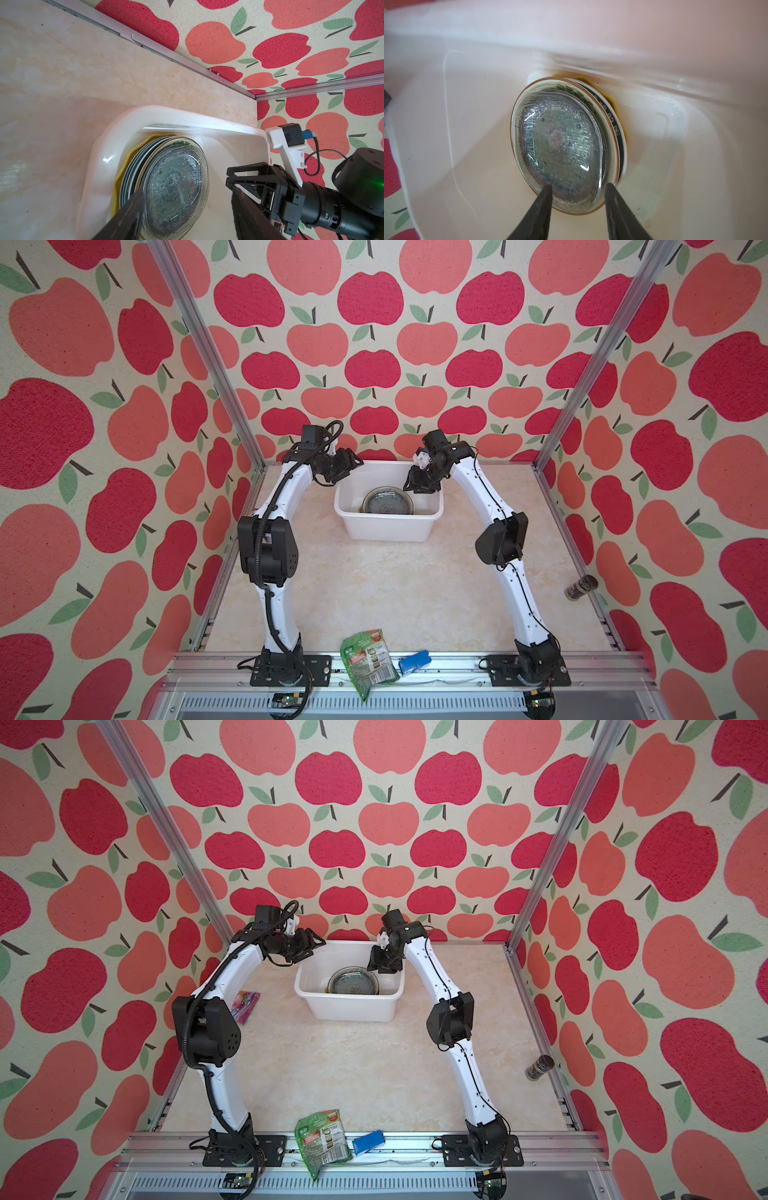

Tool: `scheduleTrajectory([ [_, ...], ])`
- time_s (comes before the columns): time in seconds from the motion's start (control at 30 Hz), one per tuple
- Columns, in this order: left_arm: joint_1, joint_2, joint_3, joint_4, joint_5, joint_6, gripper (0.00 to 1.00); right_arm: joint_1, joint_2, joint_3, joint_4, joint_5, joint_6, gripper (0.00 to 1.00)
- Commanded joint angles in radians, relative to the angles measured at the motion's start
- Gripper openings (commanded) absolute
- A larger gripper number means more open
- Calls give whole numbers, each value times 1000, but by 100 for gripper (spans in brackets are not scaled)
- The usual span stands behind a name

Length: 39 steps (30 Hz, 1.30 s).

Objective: Place the plates into the plastic bin on the countertop
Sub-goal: Place the plate in the plastic bin, then reset both arms

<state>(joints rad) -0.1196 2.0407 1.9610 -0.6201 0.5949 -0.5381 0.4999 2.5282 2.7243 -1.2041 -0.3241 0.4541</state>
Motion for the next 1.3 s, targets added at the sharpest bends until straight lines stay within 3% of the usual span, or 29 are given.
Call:
scheduleTrajectory([
  [0.0, 1, 12, 140, -81, -61, 52, 76, -57, -121, 41, 119, 16, 22, 44],
  [0.2, 10, -10, 300, -157, -200, 122, 99, -159, -259, 33, 290, 0, 11, 44],
  [0.33, 3, -92, 226, -143, -313, 157, 99, -202, -349, -39, 319, 17, -49, 48],
  [0.4, -8, -162, 111, -77, -355, 196, 99, -213, -416, -133, 339, 56, -77, 55],
  [0.5, -36, -320, -176, 162, -470, 255, 99, -208, -559, -388, 436, 134, -127, 70],
  [0.57, -70, -461, -454, 475, -522, 348, 99, -208, -683, -629, 566, 158, -141, 95],
  [0.67, -123, -618, -861, 1042, -555, 514, 99, -210, -830, -930, 727, 202, -172, 99],
  [0.73, -120, -666, -1008, 1222, -604, 473, 99, -210, -903, -1088, 803, 242, -174, 99],
  [0.8, -97, -703, -1032, 1150, -589, 425, 99, -210, -969, -1225, 869, 261, -174, 99],
  [0.87, -102, -734, -1050, 1057, -591, 474, 99, -210, -1028, -1347, 914, 296, -174, 99],
  [1.1, -117, -936, -1299, 1008, -681, 490, 99, -204, -1165, -1578, 862, 428, -167, 99],
  [1.2, -102, -1006, -1388, 977, -821, 517, 99, -202, -1213, -1696, 909, 493, -172, 99],
  [1.27, -72, -976, -1465, 1064, -915, 561, 99, -201, -1244, -1786, 997, 530, -185, 99],
])
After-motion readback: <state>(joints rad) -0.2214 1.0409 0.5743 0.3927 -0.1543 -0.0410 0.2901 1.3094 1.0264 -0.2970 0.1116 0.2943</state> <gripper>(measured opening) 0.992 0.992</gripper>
